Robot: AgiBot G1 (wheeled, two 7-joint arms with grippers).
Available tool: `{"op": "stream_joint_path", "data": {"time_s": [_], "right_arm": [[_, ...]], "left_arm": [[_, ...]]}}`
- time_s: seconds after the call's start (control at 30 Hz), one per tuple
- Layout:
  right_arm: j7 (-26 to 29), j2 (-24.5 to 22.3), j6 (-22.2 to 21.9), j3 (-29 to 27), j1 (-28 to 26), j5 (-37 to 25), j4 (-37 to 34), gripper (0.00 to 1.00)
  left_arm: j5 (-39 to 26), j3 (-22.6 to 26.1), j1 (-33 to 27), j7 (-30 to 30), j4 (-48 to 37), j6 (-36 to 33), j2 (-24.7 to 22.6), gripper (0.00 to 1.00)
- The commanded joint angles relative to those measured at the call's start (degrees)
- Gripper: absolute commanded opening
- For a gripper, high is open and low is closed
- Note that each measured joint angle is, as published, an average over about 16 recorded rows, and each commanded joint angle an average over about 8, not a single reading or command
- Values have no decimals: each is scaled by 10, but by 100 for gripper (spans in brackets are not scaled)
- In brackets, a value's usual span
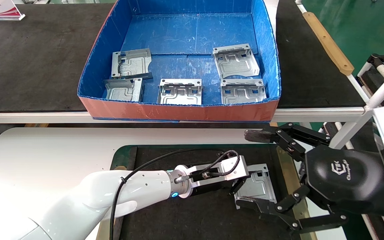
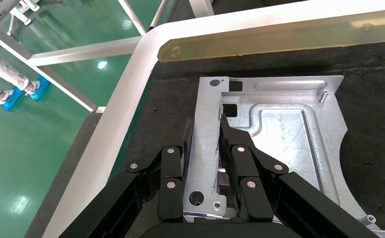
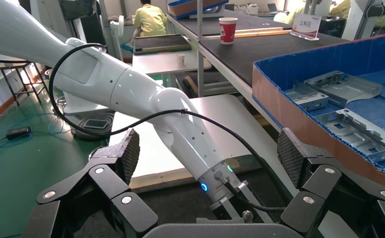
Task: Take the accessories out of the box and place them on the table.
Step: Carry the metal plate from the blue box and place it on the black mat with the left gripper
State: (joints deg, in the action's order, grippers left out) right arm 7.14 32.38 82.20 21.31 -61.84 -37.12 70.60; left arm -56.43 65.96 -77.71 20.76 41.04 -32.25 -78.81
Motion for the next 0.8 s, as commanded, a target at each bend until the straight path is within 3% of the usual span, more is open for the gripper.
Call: {"op": "stream_joint_path", "data": {"time_s": [0.03,0.8], "right_arm": [[0,0,0,0,0,0,0,100],[0,0,0,0,0,0,0,100]], "left_arm": [[15,16,-4,4,0,8,0,0],[129,108,-33,19,15,60,2,0]]}}
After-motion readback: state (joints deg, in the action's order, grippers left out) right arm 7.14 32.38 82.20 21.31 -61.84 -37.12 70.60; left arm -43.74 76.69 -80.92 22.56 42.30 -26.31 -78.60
